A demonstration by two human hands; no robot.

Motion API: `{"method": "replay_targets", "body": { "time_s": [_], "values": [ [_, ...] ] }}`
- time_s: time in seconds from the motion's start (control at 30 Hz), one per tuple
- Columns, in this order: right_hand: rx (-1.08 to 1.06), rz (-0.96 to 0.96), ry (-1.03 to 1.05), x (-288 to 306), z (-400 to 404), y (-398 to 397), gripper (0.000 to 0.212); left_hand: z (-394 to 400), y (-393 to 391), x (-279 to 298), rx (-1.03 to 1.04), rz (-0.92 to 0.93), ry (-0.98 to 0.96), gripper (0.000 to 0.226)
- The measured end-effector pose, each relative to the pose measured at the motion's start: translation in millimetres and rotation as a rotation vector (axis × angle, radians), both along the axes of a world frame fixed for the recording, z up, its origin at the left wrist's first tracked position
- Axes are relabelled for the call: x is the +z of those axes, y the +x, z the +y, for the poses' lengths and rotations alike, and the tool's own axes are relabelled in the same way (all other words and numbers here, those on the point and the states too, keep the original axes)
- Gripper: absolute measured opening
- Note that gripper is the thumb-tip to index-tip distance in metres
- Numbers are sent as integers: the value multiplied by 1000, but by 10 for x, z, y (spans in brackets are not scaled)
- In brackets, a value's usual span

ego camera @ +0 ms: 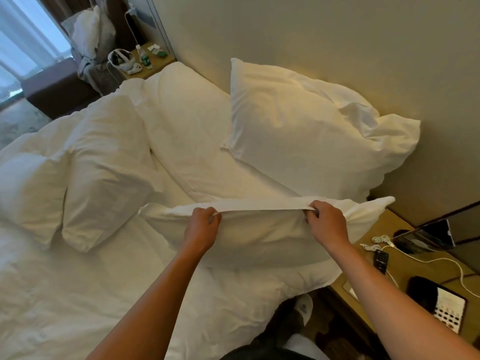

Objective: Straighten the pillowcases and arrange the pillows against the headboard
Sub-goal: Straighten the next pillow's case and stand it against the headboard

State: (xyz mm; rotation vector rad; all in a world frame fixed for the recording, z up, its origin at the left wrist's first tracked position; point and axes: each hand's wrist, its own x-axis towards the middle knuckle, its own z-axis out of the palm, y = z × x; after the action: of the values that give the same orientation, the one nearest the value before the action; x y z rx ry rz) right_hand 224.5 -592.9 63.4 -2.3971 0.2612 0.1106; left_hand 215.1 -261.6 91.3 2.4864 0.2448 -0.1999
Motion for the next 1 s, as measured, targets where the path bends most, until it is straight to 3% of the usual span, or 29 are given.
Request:
{"method": "replay_targets", "body": {
  "time_s": [0.13,0.27,0.57,1.0],
  "values": [
    [118,17,36,-162,-119,176,18,-61,90,-64,63,120,89,8],
    [182,18,39,-241,-205,310,20,-58,165,-69,85,160,142,36],
    [152,112,84,-362,-202,309,18,-35,183,-164,45,145,174,31],
    [73,191,-7,-181,-52,161,26,405,342,-363,32,45,-10,17]
  ]
}}
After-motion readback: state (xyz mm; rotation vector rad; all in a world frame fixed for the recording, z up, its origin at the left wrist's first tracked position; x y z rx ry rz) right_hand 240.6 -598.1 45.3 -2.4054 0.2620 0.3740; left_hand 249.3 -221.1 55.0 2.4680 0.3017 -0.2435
